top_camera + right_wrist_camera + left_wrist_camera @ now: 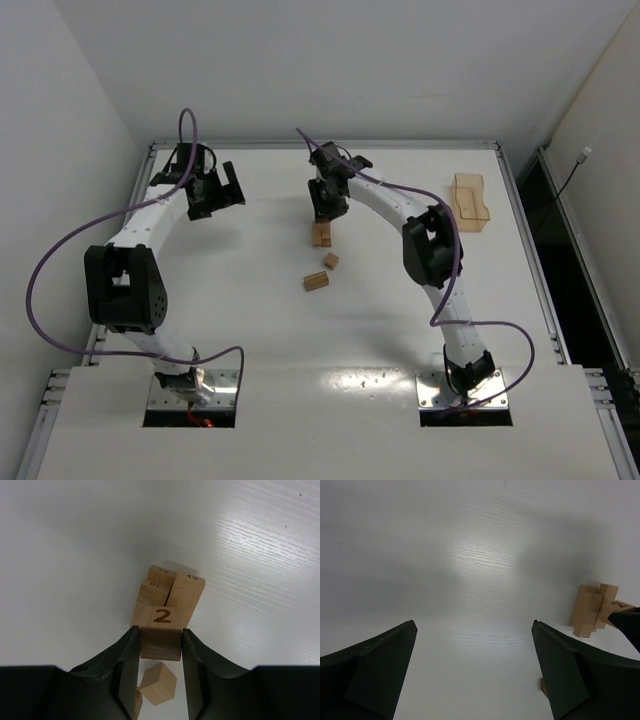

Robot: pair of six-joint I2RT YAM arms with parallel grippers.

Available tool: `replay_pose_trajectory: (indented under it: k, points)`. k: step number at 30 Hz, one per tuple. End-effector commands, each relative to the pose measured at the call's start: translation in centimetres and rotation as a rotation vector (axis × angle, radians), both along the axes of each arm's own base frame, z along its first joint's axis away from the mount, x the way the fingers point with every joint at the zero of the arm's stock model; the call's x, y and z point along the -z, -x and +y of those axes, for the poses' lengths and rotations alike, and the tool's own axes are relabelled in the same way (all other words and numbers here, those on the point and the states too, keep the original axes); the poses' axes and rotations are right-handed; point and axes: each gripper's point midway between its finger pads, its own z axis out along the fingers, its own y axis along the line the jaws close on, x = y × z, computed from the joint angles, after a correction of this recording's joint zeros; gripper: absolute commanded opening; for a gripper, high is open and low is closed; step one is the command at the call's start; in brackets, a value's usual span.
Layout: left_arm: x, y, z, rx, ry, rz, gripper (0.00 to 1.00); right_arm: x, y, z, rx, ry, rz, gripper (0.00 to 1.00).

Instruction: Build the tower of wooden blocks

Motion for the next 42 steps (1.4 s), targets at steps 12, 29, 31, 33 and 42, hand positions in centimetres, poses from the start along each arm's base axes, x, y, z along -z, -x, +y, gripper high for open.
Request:
replay_pose_trajectory:
  k: [12, 29, 31, 33, 42]
  points:
    - [-1.1, -0.7, -0.3, 0.003, 0.02, -0.043, 1.0, -1.0, -2.6, 1.6, 0.052, -0.04, -0.079, 0.0]
    - [-1.5, -0.9, -0.6, 0.016, 0.034, -0.052, 1.0, -0.4, -2.6, 0.9, 0.064, -0.024, -0.068, 0.0]
    - [-1.5, -0.9, -0.6, 0.016, 0.034, -0.052, 1.0, -0.4, -2.7, 0.7, 0.069, -0.017, -0.072, 0.0]
    - [-1.5, -0.9, -0.6, 0.016, 0.034, -0.052, 1.0, -0.4, -2.7, 0.7, 0.069, -0.017, -0.072, 0.04]
    - [-1.1, -0.8, -0.9, 0.027, 0.048, -0.042, 1.0, -0.2, -2.3, 0.6, 0.056, -0.015, -0.063, 0.38]
